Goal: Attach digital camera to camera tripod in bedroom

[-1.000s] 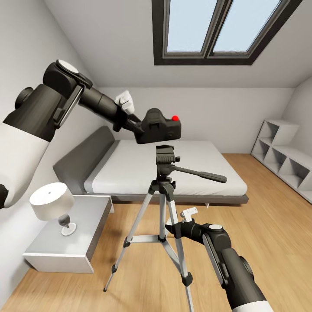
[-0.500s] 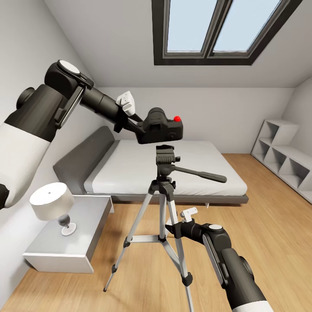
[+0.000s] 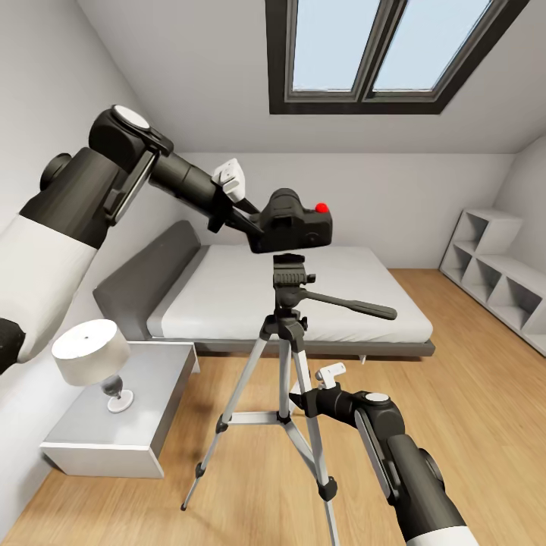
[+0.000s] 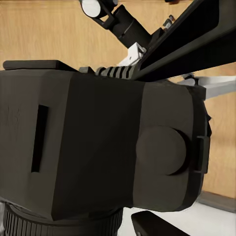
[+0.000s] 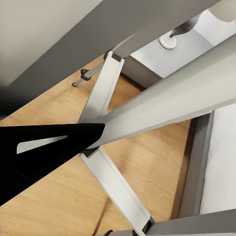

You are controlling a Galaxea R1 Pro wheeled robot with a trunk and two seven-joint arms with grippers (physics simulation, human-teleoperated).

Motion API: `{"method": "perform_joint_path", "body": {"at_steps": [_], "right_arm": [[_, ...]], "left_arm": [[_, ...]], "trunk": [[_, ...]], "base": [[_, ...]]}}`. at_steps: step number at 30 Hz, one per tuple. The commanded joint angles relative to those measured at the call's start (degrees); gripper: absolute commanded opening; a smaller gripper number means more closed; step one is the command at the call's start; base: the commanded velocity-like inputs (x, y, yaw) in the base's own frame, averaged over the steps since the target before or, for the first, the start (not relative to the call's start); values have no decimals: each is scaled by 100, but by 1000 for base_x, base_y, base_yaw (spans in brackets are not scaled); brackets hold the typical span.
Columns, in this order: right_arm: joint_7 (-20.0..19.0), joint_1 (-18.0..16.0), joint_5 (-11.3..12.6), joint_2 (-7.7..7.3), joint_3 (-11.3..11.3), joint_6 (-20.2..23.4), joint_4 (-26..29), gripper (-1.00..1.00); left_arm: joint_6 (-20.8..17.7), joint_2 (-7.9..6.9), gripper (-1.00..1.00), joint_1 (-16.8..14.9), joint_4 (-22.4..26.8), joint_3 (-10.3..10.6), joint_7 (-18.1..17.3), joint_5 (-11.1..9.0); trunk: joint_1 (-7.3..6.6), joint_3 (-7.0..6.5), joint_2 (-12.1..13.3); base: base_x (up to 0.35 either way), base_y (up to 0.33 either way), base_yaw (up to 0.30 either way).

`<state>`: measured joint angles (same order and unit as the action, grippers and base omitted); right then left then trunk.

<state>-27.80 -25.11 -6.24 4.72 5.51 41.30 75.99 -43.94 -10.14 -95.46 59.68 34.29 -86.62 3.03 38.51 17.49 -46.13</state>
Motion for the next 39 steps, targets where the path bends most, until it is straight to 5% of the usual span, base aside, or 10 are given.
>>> {"method": "perform_joint_path", "body": {"at_steps": [1, 39], "right_arm": [[-51, -3, -97, 3, -5, 18, 3, -100], [-51, -3, -97, 3, 2, 18, 3, -100]], "left_arm": [[-44, 23, -100, -8, 3, 6, -39, 30], [-36, 99, -100, 103, -115, 14, -6, 93]], "trunk": [[2, 9, -5], [2, 9, -5]], "base": [[0, 0, 0], [0, 0, 0]]}}
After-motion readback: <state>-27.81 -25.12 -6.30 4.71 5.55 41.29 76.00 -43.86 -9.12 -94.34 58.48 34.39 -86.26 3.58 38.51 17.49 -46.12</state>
